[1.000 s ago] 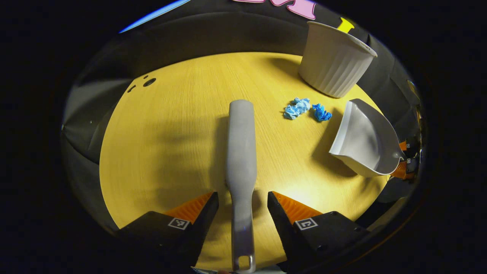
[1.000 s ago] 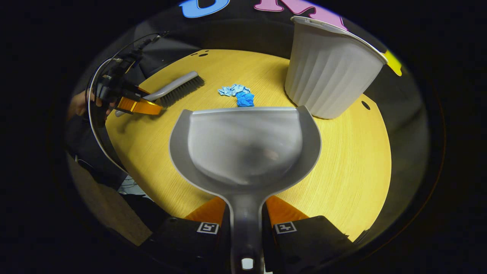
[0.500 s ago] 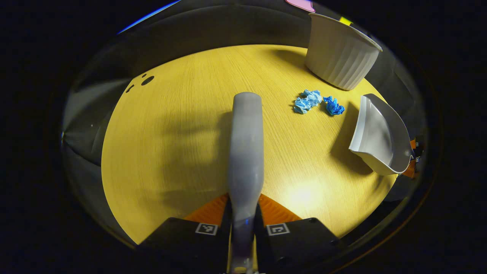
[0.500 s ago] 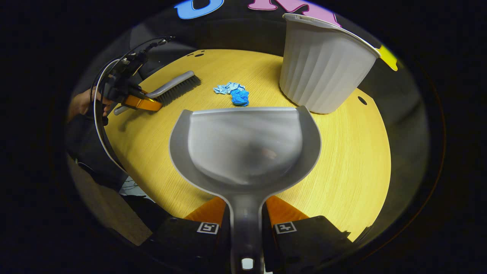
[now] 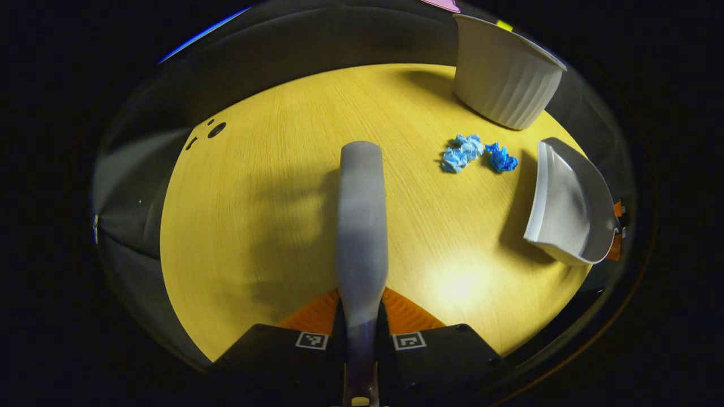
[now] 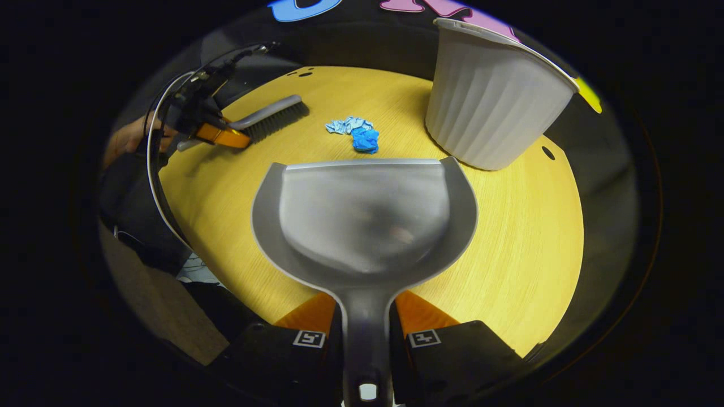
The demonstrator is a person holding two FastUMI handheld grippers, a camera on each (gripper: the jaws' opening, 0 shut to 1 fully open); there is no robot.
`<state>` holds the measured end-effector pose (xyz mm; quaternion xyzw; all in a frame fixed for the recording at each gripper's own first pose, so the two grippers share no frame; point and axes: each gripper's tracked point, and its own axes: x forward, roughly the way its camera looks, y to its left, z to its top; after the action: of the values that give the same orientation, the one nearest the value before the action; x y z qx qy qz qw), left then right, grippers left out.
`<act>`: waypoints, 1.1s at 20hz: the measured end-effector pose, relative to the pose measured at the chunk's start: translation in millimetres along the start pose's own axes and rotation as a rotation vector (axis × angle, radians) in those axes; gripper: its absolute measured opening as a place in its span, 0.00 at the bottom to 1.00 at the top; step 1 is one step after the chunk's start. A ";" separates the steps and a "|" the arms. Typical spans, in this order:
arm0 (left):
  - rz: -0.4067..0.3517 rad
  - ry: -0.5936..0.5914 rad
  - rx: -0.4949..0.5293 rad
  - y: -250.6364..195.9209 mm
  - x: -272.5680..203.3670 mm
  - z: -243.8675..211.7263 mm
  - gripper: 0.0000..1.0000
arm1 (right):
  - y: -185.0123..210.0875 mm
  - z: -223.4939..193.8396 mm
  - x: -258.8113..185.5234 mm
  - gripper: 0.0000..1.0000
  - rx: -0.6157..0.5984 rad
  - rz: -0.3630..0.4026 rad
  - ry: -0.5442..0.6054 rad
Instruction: Pick up the small broom and dustpan from the desktop, sweep the trash into the dustpan with the broom, and then empty the trash into the garbage bin.
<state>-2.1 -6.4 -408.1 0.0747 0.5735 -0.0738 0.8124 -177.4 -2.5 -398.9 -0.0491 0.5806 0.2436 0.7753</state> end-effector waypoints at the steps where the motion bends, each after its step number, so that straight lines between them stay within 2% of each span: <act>1: -0.011 -0.007 0.005 -2.3 0.8 5.9 0.27 | -1.6 -1.0 -2.5 0.35 -0.004 -0.001 0.011; 2: -0.015 -0.017 0.021 -3.4 0.6 14.4 0.27 | -2.2 -1.1 -1.6 0.38 -0.006 0.003 0.018; 9: -0.061 -0.043 0.156 -30.2 14.3 59.2 0.27 | -2.8 -1.2 7.6 0.38 -0.017 0.021 0.062; 20: -0.174 -0.001 0.268 -81.1 27.3 67.7 0.27 | -3.8 4.1 14.4 0.38 -0.019 0.023 0.065; 21: -0.186 0.000 0.283 -84.0 27.0 67.6 0.24 | -2.1 4.2 12.7 0.38 -0.020 0.022 0.064; 22: -0.200 0.003 0.297 -89.2 26.5 68.1 0.27 | -1.3 5.5 12.0 0.38 -0.023 0.025 0.064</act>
<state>51.1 -108.5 -413.8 0.1367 0.5622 -0.2382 0.7801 -169.5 2.2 -408.4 -0.0586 0.6030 0.2580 0.7526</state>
